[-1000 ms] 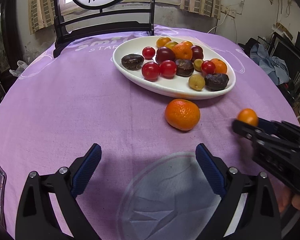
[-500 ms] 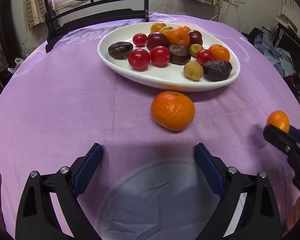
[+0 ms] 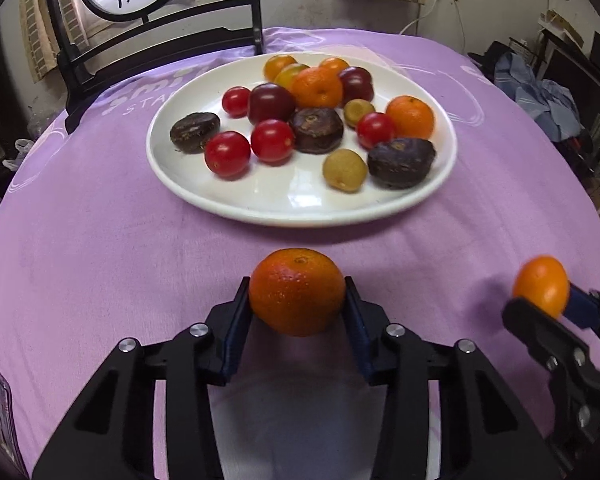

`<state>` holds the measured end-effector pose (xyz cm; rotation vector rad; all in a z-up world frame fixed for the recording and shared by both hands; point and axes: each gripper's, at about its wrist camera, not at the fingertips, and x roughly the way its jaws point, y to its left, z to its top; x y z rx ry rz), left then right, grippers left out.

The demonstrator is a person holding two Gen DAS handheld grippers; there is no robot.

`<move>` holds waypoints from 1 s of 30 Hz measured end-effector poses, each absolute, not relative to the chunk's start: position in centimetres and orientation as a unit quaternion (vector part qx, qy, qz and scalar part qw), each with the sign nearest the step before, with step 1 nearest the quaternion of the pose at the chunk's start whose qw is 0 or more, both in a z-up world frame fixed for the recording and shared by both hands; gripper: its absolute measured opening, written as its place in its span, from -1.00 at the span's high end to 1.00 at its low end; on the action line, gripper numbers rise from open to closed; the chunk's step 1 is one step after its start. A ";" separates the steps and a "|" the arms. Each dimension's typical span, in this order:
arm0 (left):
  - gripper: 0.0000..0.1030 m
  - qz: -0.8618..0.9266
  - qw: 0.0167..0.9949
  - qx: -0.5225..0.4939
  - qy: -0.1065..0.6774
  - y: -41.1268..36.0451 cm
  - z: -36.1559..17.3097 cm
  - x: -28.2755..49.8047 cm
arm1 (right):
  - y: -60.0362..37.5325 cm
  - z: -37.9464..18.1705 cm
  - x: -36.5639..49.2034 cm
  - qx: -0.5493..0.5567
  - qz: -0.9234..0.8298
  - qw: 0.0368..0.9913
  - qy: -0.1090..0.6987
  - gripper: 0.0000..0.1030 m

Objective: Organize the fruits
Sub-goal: 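Carry both fruits over the white plate and open both tools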

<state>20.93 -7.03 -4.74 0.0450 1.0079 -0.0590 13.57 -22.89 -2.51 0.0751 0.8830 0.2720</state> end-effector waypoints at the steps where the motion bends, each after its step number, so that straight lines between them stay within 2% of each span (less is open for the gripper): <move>1: 0.17 -0.032 0.875 0.021 0.482 -6.9 -4.6 20.4 | -22.9 -2.4 13.5 0.036 0.132 0.896 0.423 0.24; 8: 0.17 -0.061 0.896 0.026 0.440 -6.0 -0.4 17.6 | -22.4 0.3 12.6 0.066 0.174 0.901 0.390 0.25; 14: 0.17 -0.045 0.909 0.026 0.413 -5.5 2.6 20.0 | -20.4 3.7 14.9 0.023 0.175 0.917 0.357 0.25; 19: 0.17 -0.012 0.907 0.023 0.420 -4.6 1.6 24.5 | -19.2 3.8 19.3 0.002 0.159 0.922 0.354 0.25; 30: 0.16 0.020 0.899 0.015 0.438 -3.9 -0.8 30.5 | -18.4 -0.7 26.7 0.026 0.144 0.904 0.402 0.23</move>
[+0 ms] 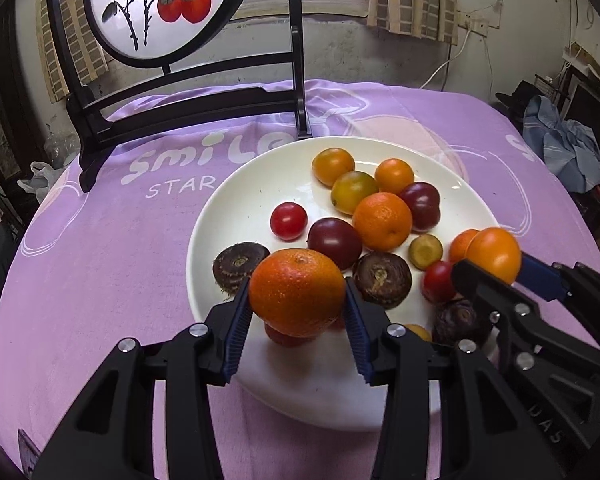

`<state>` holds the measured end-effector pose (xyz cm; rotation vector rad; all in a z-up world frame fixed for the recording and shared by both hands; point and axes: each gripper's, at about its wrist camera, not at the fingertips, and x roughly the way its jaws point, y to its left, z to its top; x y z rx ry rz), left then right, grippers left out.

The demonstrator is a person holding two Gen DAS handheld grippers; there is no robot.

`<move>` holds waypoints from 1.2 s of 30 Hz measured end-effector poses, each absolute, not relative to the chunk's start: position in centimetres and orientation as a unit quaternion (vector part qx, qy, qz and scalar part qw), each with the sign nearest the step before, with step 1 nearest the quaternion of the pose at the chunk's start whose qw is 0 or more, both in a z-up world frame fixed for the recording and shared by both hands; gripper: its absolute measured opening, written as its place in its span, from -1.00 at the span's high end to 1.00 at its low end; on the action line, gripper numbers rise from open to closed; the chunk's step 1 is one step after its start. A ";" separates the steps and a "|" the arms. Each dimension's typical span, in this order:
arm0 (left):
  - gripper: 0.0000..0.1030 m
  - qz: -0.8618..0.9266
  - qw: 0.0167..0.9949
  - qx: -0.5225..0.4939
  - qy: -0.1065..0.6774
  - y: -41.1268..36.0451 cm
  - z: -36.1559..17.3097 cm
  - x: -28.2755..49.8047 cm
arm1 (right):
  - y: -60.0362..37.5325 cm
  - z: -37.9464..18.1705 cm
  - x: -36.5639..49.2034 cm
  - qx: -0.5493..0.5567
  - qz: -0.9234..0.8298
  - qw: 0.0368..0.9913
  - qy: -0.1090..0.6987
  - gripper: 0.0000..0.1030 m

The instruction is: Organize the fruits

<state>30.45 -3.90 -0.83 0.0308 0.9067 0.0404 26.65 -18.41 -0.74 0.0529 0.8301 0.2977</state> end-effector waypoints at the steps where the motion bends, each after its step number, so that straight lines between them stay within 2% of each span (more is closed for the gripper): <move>1: 0.13 0.024 0.898 0.008 0.439 -3.7 -1.0 30.7 | -18.5 -0.9 26.8 0.030 0.143 0.903 0.403 0.21; 2: 0.04 0.027 0.897 0.001 0.440 -3.5 -1.0 30.8 | -18.6 -0.9 26.9 0.035 0.141 0.903 0.403 0.12; 4: -0.51 0.041 0.901 -0.009 0.432 -3.1 -0.9 30.7 | -19.1 -0.5 26.6 0.040 0.137 0.908 0.394 0.07; 5: -0.55 0.047 0.905 -0.012 0.423 -2.9 -0.6 30.4 | -19.5 -0.2 26.2 0.042 0.140 0.908 0.391 -0.01; 8: -0.58 0.037 0.909 -0.005 0.414 -3.0 0.1 29.3 | -20.1 0.4 25.3 0.041 0.141 0.912 0.384 -0.03; 10: -0.69 0.036 0.911 -0.004 0.411 -3.0 0.4 28.4 | -20.5 0.7 24.1 0.036 0.142 0.912 0.384 -0.04; 12: -0.73 0.035 0.912 -0.005 0.409 -3.1 0.7 27.1 | -20.8 0.9 22.8 0.031 0.135 0.912 0.386 -0.29; 16: -0.79 0.024 0.910 -0.006 0.413 -3.3 0.9 24.4 | -21.0 0.7 19.5 0.021 0.131 0.911 0.391 -0.46; 21: -0.85 0.021 0.913 0.013 0.407 -3.8 0.8 20.2 | -20.7 -0.4 15.6 -0.001 0.115 0.905 0.409 -0.80; 27: -0.91 0.018 0.921 0.013 0.388 -3.6 0.9 15.2 | -20.7 -1.1 11.7 -0.016 0.107 0.901 0.420 -0.81; 36: -0.91 0.009 0.914 -0.009 0.406 -2.7 -0.2 9.8 | -20.6 -1.6 8.0 -0.003 0.113 0.894 0.433 -0.81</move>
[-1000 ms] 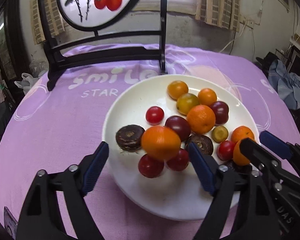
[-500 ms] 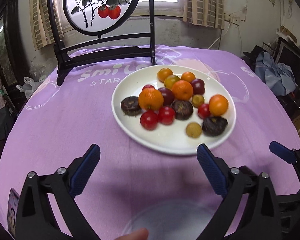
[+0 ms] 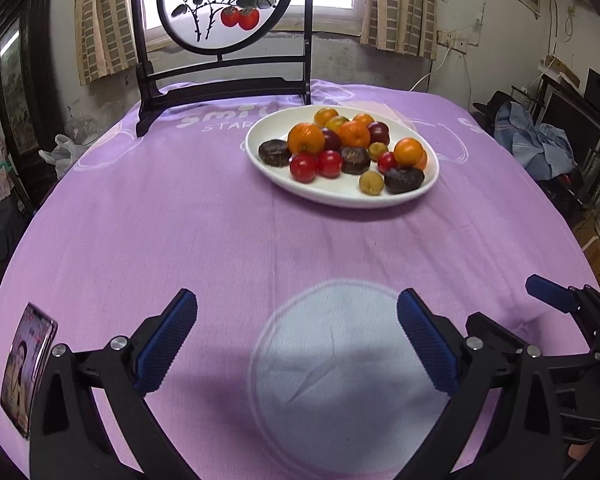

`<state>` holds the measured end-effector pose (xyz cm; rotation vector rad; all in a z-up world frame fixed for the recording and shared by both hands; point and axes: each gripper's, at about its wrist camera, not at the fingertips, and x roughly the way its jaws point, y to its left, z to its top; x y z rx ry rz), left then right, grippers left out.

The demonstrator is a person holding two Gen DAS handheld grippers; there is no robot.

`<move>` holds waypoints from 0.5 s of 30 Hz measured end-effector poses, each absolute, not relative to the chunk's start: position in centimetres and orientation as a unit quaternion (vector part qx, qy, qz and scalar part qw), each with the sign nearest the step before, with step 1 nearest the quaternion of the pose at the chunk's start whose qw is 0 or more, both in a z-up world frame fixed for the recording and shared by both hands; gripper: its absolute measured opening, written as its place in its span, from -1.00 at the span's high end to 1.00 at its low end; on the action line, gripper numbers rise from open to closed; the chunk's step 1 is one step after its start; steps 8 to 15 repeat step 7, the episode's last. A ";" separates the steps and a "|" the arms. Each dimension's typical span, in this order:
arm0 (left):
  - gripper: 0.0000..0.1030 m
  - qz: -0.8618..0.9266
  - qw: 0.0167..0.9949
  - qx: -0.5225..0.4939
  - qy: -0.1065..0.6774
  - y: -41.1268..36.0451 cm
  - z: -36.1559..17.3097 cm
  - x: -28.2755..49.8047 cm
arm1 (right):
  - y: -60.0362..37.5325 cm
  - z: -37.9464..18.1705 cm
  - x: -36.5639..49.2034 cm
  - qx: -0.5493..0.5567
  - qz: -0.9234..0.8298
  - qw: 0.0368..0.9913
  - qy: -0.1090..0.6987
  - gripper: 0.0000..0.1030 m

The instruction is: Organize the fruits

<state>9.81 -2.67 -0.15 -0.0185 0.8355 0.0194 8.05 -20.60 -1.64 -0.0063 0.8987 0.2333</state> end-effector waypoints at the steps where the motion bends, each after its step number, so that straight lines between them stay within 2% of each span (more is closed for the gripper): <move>1: -0.91 0.008 0.913 -0.008 0.408 -2.6 -0.3 9.6 | -20.5 -1.9 7.8 -0.002 0.113 0.892 0.437 -0.81; 7: -0.91 0.017 0.900 -0.006 0.435 -2.2 -2.8 9.1 | -19.5 -4.0 7.1 -0.012 0.109 0.878 0.465 -0.82; 15: -0.91 0.017 0.900 -0.006 0.435 -2.2 -2.8 9.1 | -19.5 -4.0 7.1 -0.012 0.109 0.878 0.465 -0.82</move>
